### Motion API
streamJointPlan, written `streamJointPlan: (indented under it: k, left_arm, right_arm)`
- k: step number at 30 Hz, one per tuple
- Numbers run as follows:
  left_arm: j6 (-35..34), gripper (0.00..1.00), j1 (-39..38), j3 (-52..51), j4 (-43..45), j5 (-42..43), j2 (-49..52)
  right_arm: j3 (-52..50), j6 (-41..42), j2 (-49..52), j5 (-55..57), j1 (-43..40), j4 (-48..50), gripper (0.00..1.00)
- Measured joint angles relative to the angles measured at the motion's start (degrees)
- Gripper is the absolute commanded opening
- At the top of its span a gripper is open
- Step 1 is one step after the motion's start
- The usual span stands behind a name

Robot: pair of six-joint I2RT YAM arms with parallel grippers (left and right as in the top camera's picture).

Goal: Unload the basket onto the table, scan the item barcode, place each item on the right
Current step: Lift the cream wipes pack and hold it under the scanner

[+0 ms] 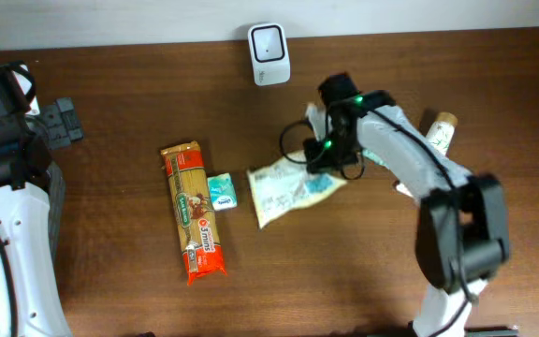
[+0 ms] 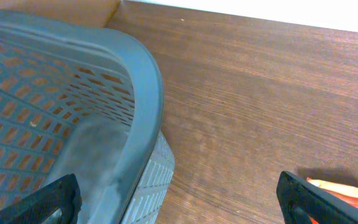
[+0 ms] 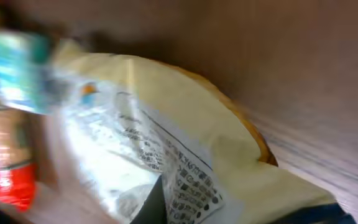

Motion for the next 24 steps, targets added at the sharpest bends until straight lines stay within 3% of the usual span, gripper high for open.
streamJointPlan:
  k: [5, 17, 21, 24]
  left_arm:
    - [0.0, 0.99, 0.0, 0.0, 0.0, 0.0, 0.0]
    - [0.0, 0.99, 0.0, 0.0, 0.0, 0.0, 0.0]
    - [0.0, 0.99, 0.0, 0.0, 0.0, 0.0, 0.0]
    - [0.0, 0.99, 0.0, 0.0, -0.1, 0.0, 0.0]
  right_arm:
    - [1.5, -2.6, -12.8, -0.9, 0.0, 1.6, 0.04]
    - [1.5, -6.8, -12.8, 1.0, 0.0, 10.8, 0.04]
    - [1.5, -13.6, -12.8, 1.1, 0.0, 18.6, 0.04]
    - [1.2, -21.0, -12.8, 13.9, 0.5, 32.7, 0.04]
